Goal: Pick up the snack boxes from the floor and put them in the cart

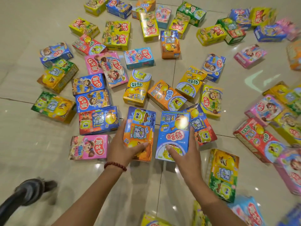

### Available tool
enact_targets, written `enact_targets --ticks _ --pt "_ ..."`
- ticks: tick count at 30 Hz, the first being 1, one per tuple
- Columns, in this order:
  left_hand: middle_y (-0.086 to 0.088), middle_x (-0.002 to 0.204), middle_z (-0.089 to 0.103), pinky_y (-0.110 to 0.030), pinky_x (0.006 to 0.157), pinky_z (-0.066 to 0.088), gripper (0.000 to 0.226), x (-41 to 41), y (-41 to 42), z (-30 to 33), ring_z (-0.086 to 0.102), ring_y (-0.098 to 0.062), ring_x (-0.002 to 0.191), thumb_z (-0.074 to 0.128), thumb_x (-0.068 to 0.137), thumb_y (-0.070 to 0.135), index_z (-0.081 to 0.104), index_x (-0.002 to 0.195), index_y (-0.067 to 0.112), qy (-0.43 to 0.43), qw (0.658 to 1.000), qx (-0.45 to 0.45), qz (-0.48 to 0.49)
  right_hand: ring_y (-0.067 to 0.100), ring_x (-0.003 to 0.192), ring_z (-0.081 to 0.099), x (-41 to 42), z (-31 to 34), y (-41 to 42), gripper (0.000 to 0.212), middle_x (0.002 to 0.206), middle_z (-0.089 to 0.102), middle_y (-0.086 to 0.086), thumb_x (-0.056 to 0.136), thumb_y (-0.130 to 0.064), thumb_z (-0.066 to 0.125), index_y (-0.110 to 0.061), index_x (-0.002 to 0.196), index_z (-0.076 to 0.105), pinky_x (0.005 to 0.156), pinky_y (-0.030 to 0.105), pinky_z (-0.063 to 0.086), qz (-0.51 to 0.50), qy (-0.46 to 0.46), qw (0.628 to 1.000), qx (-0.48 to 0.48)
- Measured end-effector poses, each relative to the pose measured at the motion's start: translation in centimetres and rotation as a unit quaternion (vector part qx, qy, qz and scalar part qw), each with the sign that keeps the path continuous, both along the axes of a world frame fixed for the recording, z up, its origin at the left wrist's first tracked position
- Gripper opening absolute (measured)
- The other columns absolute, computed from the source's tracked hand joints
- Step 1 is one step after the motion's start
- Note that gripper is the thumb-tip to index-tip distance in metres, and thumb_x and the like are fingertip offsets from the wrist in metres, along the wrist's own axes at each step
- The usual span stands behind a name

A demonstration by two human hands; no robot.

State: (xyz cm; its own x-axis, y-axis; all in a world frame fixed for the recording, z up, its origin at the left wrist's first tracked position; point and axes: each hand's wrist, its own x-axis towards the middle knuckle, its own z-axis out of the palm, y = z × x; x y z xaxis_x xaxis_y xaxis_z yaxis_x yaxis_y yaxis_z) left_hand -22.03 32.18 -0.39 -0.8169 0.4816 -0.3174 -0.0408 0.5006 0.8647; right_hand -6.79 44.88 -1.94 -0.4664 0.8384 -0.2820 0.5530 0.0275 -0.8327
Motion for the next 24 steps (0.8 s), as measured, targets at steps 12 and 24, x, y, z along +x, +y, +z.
enact_targets --ticks 12,24 --pt "0.027 0.119 0.054 -0.013 0.086 0.048 0.105 -0.7 -2.3 34.2 0.056 0.013 0.102 0.092 0.054 0.017 0.037 0.142 0.025 0.036 0.993 0.074 0.085 0.013 0.126 0.049 1.5 34.4 3.0 0.104 0.136 0.050 -0.002 0.064 -0.056 0.075 -0.034 0.151 0.022 0.104 0.047 0.042 0.054 0.062 0.996 0.038" --pt "-0.001 0.126 0.060 -0.025 0.088 0.052 0.102 -0.8 -3.4 66.0 0.062 -0.006 0.106 0.091 0.052 0.020 0.039 0.140 0.011 0.116 0.961 0.202 0.149 0.022 0.125 0.051 -1.3 65.6 4.7 0.097 0.136 0.052 -0.005 0.063 -0.054 0.076 -0.041 0.147 0.028 0.101 0.052 0.044 0.109 0.172 0.972 0.121"
